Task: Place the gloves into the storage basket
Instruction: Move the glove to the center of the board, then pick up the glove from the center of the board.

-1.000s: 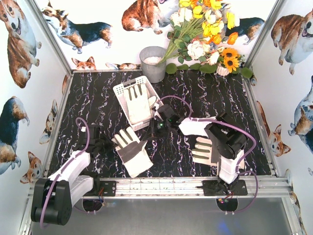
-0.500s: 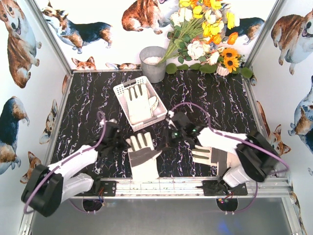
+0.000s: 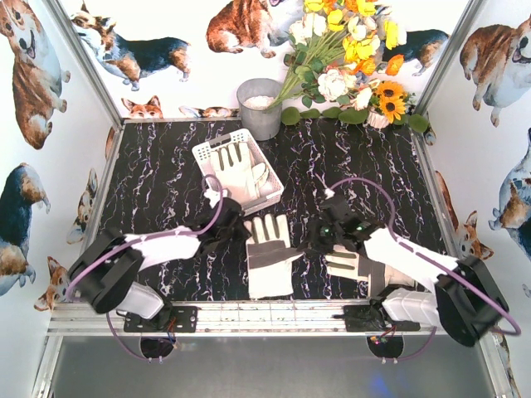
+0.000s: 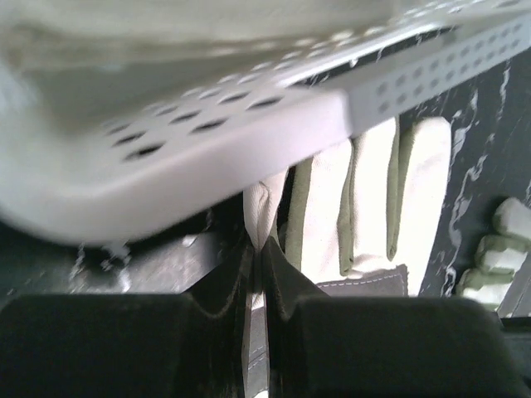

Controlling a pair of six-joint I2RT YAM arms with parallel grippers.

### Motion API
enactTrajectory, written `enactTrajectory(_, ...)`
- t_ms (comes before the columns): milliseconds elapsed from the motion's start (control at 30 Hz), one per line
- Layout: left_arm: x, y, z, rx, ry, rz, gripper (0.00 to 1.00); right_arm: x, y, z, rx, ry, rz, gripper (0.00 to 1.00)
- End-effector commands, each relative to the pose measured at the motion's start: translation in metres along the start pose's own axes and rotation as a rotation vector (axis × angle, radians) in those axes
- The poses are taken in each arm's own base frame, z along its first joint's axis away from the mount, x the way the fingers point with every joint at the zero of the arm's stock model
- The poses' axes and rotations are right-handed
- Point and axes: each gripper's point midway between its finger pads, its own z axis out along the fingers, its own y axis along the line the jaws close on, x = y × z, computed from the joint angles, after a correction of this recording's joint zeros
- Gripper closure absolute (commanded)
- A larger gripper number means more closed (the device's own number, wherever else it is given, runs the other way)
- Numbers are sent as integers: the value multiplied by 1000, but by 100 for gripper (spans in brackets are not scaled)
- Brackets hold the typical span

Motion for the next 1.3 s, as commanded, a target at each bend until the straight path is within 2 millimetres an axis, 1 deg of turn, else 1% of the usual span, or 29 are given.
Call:
enactTrajectory(0,-26,-26,15,36,-98,-10,100,-20,-11,-8,40,-125,10,100)
enactTrajectory(33,-27,-27,17,32,-98,-9,100,-24,-10,-13,29,-153,4,100)
enactTrajectory(133,-25,-26,21,19,-86,-6,100,-27,-14,-13,50,-166,1,100)
enactTrajectory(233,-23,-19,22,-9,-86,-7,100,-24,-18,-11,62,-149,2,100)
enactTrajectory(267,-23,-18,22,-13,-87,-5,100,-22,-21,-7,76,-131,7,100)
enactTrajectory(300,-23,-18,22,-15,-85,-4,97,-20,-23,-5,83,-118,9,100)
enactTrajectory(333,-23,-19,21,-10,-85,-3,92,-19,-23,-4,82,-112,9,100)
enactTrajectory(367,-23,-20,20,-7,-86,1,85,-19,-23,-4,84,-107,8,97)
enactTrajectory(467,-27,-24,15,2,-101,16,70,-21,-21,-7,87,-114,0,77)
enactTrajectory(567,-28,-30,6,19,-104,45,59,-26,-18,-19,98,-138,-23,63)
enactTrajectory(700,-25,-40,-9,41,-87,89,47,-36,-18,-43,136,-202,-66,49)
enactTrajectory(767,-23,-47,-18,63,-81,106,40,-43,-23,-56,173,-246,-100,46)
enactTrajectory(833,-27,-57,-30,98,-84,127,34,-49,-30,-70,226,-283,-136,44)
enactTrajectory(867,-31,-62,-37,113,-93,141,30,-53,-36,-77,264,-303,-146,44)
enactTrajectory(900,-37,-60,-43,103,-111,159,26,-57,-43,-84,313,-318,-149,43)
enactTrajectory(933,-50,-62,-52,91,-144,170,21,-60,-53,-91,370,-333,-150,43)
enactTrajectory(967,-61,-59,-59,68,-169,183,16,-63,-62,-96,424,-338,-151,42)
enactTrajectory(1033,-85,-50,-70,45,-194,217,12,-65,-80,-100,520,-330,-144,41)
enactTrajectory(1133,-123,-32,-88,-15,-232,269,9,-65,-98,-96,609,-288,-103,42)
enactTrajectory(1200,-149,-14,-101,-72,-264,279,7,-62,-103,-89,646,-243,-86,46)
enactTrajectory(1233,-165,-1,-107,-110,-287,267,6,-60,-106,-84,664,-212,-79,47)
enactTrajectory(1267,-174,7,-112,-133,-299,273,6,-57,-107,-80,675,-183,-67,49)
